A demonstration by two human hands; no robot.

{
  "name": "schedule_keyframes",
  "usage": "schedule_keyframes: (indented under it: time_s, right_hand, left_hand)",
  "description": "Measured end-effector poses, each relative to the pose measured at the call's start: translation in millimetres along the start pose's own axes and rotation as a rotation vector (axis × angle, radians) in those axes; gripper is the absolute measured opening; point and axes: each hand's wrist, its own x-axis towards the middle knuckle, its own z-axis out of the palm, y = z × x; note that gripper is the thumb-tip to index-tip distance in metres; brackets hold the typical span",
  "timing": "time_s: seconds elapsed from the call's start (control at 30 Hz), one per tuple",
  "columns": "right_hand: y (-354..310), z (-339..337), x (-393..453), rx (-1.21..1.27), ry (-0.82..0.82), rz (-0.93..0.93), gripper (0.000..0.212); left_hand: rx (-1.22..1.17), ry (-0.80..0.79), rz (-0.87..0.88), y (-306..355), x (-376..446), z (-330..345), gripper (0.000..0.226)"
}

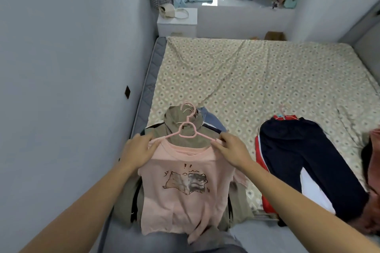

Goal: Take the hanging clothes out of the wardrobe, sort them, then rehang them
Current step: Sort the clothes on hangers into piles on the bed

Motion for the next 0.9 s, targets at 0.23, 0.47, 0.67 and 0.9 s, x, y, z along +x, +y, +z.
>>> schedule_keyframes:
  time_s: [0.23,0.47,0.67,0.9]
  right_hand:
    - [40,29,76,0.006,-0.21,0.046,0.015]
    - [50,51,139,-0.085,-0.241,0.127,0.003]
    - [67,73,187,-0.151,-0.183,0.159,0.028]
    - [33,55,114,-0.251,-0.162,0.211,0.041]
  left_hand:
    - [0.025,-0.065,-0.193,-15,67,39,0.039]
    - [0.135,-0.05,-0.251,-30,125,65,0.037]
    - [-0.033,0.026,-0.205,-48,171,91,0.023]
    - [0.044,-0.077,-0.033,-31,123,73,0.06]
